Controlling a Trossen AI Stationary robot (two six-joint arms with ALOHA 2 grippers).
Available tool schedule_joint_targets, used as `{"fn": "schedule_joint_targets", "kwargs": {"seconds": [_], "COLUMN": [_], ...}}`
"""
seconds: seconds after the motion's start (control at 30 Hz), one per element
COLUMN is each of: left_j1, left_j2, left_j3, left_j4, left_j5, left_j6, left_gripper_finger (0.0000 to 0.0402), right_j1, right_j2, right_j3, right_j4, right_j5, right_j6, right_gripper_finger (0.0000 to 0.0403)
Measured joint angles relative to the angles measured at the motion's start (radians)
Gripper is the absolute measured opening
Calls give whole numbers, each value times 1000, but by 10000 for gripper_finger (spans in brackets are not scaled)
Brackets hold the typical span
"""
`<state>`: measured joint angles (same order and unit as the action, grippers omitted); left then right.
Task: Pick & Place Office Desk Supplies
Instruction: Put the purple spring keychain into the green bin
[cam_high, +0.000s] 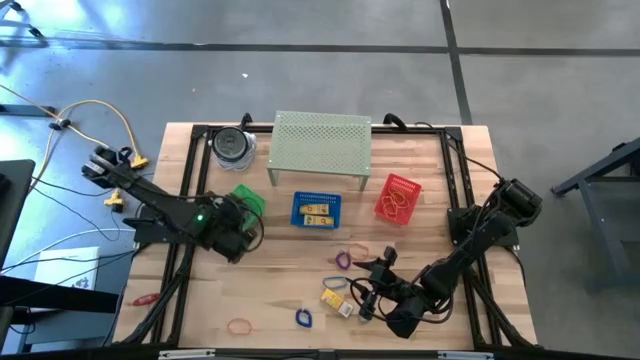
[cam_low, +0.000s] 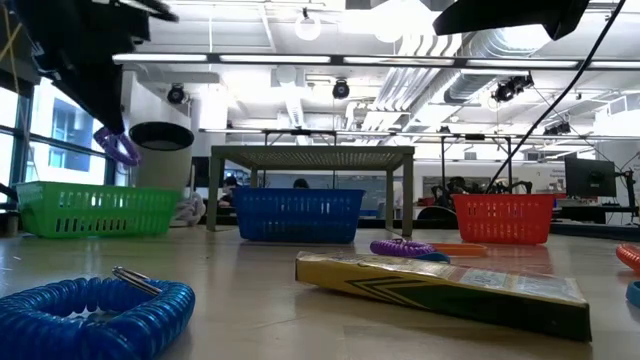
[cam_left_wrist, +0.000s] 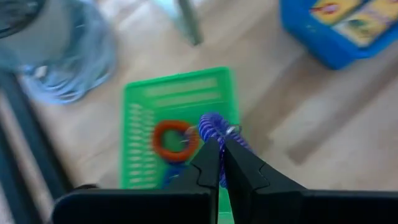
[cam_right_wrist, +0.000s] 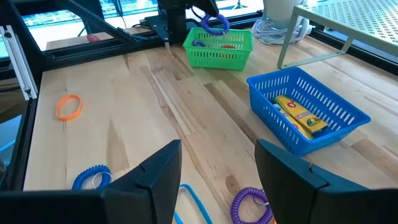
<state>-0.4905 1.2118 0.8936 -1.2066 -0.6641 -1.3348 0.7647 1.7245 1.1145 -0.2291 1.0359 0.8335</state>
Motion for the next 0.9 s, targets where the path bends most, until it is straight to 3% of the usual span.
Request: {"fn": "schedule_joint_targets", "kwargs": {"seconds": [0.27,0.57,0.9], "left_j1": [89,138,134], "left_j2": [-7,-6,-6], "left_j3": [-10,-121,-124], "left_j4": [-158,-44,0], "left_j5": [83,117,111], "left_j6": [-99,58,80], "left_gripper_finger": [6,6,6], "right_j1": [0,0,-7], "right_j2": [0,0,0], "right_j3": [0,0,0], "right_j4": [0,-1,-1], "right_j5": [0,-1,0], "right_j6": [0,2,0], "right_gripper_finger": [193,193,193]}}
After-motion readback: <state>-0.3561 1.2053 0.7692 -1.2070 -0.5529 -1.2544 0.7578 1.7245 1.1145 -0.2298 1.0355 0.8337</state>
